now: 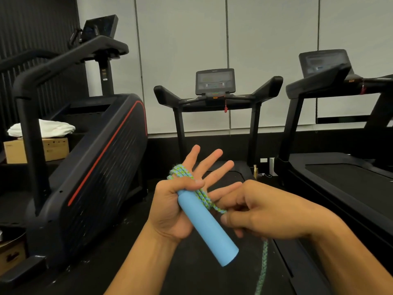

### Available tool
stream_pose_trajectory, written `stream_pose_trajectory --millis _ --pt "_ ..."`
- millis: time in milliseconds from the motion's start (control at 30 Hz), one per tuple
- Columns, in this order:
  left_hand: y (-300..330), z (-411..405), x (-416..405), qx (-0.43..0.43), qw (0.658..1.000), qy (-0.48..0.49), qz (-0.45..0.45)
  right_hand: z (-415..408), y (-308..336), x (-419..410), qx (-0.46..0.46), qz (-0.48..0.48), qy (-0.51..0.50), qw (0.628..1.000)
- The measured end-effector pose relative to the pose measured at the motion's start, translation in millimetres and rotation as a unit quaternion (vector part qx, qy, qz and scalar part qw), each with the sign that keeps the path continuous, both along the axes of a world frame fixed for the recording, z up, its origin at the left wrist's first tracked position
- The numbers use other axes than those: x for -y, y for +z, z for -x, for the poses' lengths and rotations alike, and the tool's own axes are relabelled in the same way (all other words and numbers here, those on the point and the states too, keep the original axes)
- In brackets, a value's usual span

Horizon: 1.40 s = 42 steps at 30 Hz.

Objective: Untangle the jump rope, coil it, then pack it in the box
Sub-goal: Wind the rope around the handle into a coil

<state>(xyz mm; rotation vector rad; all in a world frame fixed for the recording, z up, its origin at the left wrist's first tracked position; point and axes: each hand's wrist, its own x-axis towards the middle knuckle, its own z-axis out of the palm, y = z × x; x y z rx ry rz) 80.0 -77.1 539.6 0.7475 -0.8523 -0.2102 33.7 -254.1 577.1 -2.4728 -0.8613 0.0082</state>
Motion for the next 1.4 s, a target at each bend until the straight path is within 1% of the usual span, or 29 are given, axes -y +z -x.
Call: stream_pose_trajectory --millis 33,100,200,300,367,433,533,600,667,733,800,900,1000,1067,1133,1233,1400 --pt "0.3 -0.1 -0.5 0.0 1.0 0.009 -0.008 -0.1 0.2 0.3 0.008 0.005 -0.006 1.0" --pt "0.1 1.2 -3.0 0.008 0.999 0.034 -0.039 -1.0 -0.6 1.0 0.002 -0.017 -0.015 1.0" --pt "-1.5 5.5 -4.0 0.052 0.991 0.056 -0.107 -3.0 -1.4 3.5 -0.003 -0.037 -0.025 0.999" --pt "-3.0 5.8 -2.3 0.086 0.985 0.019 -0.146 -6.0 -1.0 8.2 0.03 -0.04 -0.026 0.998" --pt "-3.8 3.7 -2.5 0.077 0.984 -0.011 -0.159 -7.3 -0.2 8.9 0.061 -0.055 -0.025 0.996" --pt "-5.8 1.5 -2.0 0.047 0.984 -0.022 -0.169 -8.0 -0.4 7.9 0.083 -0.092 -0.012 0.992" --pt "-4.7 4.1 2.9 0.028 0.98 0.006 -0.196 -7.7 0.2 5.8 0.116 -0.17 0.011 0.979" --pt "-2.2 6.3 5.7 0.016 0.977 0.024 -0.21 -8.9 -0.5 5.5 0.12 -0.203 0.016 0.972" --pt "-1.0 7.3 4.9 -0.001 0.976 0.024 -0.218 -9.1 -1.3 4.3 0.123 -0.216 0.026 0.968" --pt "-1.0 8.5 2.1 -0.005 0.971 0.019 -0.24 -9.9 -1.8 2.2 0.151 -0.209 0.017 0.966" --pt "-3.0 9.7 2.1 -0.003 0.961 -0.005 -0.275 -12.5 -2.8 -0.1 0.159 -0.225 0.012 0.961" --pt "-8.2 8.0 7.5 0.001 0.946 -0.069 -0.317 -18.3 -4.2 -1.2 0.198 -0.255 -0.009 0.946" --pt "-14.6 4.9 11.9 0.007 0.933 -0.145 -0.33 -22.7 -6.9 0.0 0.164 -0.3 0.001 0.94" --pt "-17.1 3.5 13.9 0.007 0.924 -0.178 -0.339 -27.4 -11.1 1.1 0.125 -0.328 0.01 0.936" --pt "-17.7 2.4 14.7 0.007 0.922 -0.178 -0.344 -31.8 -14.8 3.4 0.093 -0.357 0.009 0.929" --pt "-16.2 0.9 14.7 -0.006 0.926 -0.153 -0.345 -36.2 -17.0 9.2 0.076 -0.398 0.0 0.914" --pt "-17.1 -0.6 17.6 -0.035 0.92 -0.141 -0.364 -37.5 -17.0 11.1 0.03 -0.455 0.021 0.89"
